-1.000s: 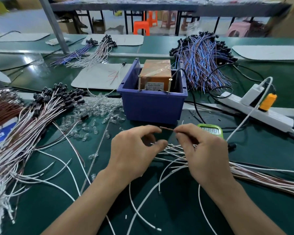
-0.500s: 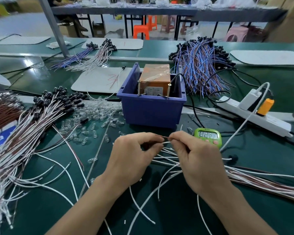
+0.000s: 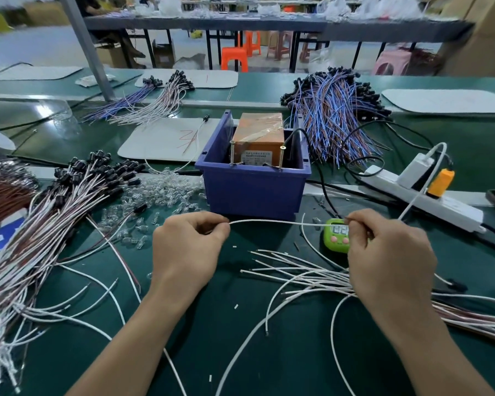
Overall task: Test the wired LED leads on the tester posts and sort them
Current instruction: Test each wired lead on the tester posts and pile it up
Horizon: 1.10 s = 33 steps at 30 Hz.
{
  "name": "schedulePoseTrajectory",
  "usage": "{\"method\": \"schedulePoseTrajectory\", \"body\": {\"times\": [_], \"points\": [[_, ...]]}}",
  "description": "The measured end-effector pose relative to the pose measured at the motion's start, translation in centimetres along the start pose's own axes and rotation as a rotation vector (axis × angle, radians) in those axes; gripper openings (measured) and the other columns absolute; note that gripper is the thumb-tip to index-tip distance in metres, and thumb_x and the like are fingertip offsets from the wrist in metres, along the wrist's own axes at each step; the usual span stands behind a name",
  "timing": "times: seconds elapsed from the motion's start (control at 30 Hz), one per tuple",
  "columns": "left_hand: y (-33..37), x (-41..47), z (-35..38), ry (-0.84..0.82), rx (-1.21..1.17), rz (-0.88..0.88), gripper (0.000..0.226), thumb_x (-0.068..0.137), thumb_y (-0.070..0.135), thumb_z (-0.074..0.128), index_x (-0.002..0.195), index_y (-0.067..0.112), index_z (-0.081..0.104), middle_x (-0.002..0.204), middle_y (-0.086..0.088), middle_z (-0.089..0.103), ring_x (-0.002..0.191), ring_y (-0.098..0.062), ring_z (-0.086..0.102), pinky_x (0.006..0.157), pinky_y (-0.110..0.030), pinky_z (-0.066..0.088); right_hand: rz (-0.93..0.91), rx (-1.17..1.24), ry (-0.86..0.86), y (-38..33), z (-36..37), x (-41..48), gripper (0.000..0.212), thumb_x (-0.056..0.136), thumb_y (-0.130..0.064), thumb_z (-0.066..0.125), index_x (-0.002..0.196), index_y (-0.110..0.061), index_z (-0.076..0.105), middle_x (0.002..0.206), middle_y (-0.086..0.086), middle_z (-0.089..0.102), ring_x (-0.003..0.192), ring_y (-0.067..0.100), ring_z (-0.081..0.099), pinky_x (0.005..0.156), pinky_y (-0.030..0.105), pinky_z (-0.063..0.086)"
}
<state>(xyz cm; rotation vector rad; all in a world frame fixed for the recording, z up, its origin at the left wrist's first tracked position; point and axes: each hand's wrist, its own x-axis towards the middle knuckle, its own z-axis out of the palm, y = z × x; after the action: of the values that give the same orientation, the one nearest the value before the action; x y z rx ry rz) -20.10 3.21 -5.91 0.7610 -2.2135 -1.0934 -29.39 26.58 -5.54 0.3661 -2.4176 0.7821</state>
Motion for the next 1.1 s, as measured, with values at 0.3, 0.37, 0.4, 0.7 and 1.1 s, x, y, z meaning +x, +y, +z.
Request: {"method": "schedulePoseTrajectory", "body": {"times": [0.3, 0.37, 0.4, 0.7, 1.1], "points": [[1.1, -2.6, 1.6, -0.261, -0.206, 0.262, 0.025, 0.081, 0.021, 0.084, 0.093, 0.042, 0.078, 0.079, 0.019, 0.076, 0.072, -0.004, 0.071, 0.069, -0.024, 0.056, -0.490, 0.329, -0.279, -4.3, 1.4, -2.1, 0.012, 0.101, -0.020, 0.057, 0.098, -0.023, 0.069, 0.133, -0.008, 0.067, 0.135, 0.012, 0.053, 0.123, 0.039, 0.026], [1.3, -3.0, 1.7, -0.295, -0.257, 0.312, 0.018, 0.083, 0.016, 0.083, 0.091, 0.032, 0.082, 0.083, 0.015, 0.077, 0.076, -0.005, 0.073, 0.068, -0.022, 0.055, -0.389, 0.484, -0.470, -4.5, 1.4, -2.4, 0.016, 0.106, -0.029, 0.048, 0.098, -0.033, 0.061, 0.123, -0.018, 0.070, 0.121, 0.000, 0.059, 0.110, 0.031, 0.042], [1.3, -3.1, 1.7, -0.306, -0.297, 0.291, 0.018, 0.082, 0.012, 0.083, 0.090, 0.029, 0.083, 0.084, 0.016, 0.078, 0.078, -0.004, 0.074, 0.069, -0.017, 0.055, -0.332, 0.539, -0.535, -4.3, 1.5, -2.5, 0.017, 0.107, -0.034, 0.043, 0.098, -0.036, 0.057, 0.110, -0.020, 0.070, 0.107, 0.002, 0.064, 0.094, 0.028, 0.051], [1.4, -2.4, 1.6, -0.280, -0.379, 0.031, 0.024, 0.079, 0.009, 0.085, 0.078, 0.032, 0.082, 0.067, 0.004, 0.076, 0.063, -0.012, 0.074, 0.066, -0.023, 0.059, -0.235, 0.594, -0.442, -3.1, 1.7, -1.9, 0.010, 0.101, -0.026, 0.058, 0.094, -0.031, 0.064, 0.081, -0.009, 0.064, 0.073, 0.014, 0.059, 0.061, 0.019, 0.042], [1.4, -2.4, 1.9, -0.247, -0.398, 0.103, 0.020, 0.088, 0.012, 0.078, 0.083, 0.032, 0.077, 0.070, 0.006, 0.074, 0.065, -0.007, 0.069, 0.065, -0.012, 0.050, -0.119, 0.610, -0.396, -2.6, 2.0, -2.1, 0.012, 0.097, -0.026, 0.067, 0.094, -0.037, 0.071, 0.077, -0.012, 0.070, 0.070, 0.012, 0.064, 0.063, 0.026, 0.048]]}}
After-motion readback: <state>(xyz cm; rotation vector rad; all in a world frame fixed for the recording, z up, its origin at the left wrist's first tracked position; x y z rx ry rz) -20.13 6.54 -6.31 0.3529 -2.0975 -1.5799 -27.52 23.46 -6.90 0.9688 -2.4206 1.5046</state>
